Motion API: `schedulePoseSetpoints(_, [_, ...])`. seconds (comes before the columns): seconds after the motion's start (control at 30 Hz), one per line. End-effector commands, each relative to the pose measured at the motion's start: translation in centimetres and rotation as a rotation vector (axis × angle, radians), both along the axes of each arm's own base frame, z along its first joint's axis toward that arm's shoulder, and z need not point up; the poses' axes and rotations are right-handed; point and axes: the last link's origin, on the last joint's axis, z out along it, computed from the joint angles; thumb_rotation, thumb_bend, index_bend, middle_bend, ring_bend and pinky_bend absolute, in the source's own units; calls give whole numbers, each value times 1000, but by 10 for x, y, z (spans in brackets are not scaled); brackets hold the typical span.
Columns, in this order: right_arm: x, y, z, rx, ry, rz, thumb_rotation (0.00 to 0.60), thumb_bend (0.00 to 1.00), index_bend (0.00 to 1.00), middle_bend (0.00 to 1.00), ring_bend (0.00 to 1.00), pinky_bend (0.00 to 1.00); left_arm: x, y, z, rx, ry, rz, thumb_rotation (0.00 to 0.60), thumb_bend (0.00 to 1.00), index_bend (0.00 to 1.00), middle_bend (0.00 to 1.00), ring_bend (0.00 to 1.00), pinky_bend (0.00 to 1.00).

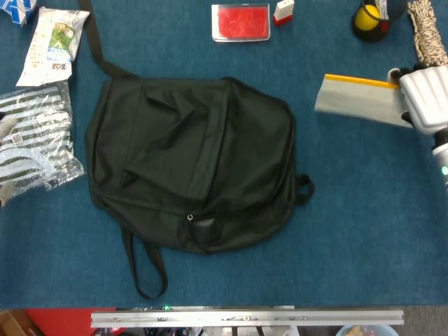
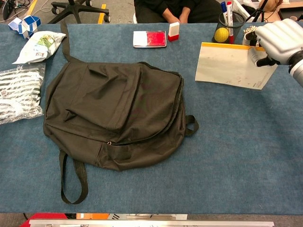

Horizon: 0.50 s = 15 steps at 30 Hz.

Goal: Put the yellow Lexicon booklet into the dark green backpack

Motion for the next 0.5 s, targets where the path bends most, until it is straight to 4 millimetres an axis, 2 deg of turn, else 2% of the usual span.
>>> schedulePoseSetpoints(0.03, [3, 1, 13, -33, -10, 8, 600, 585, 695, 595, 501, 597, 10, 11, -4, -50, 3, -53, 600, 241, 110, 91, 114, 70])
schedulePoseSetpoints(0.33, [-2, 9, 45, -98, -6, -9, 600, 583, 695, 596, 502, 597, 47, 38, -21, -185, -23, -210, 600, 241, 112, 100, 114, 70])
schedulePoseSetpoints(0.5, [-8, 13, 63, -140, 1, -26, 600, 582, 696, 596, 503, 597, 67, 42, -37, -295, -29, -293, 600, 241, 112, 103, 114, 70])
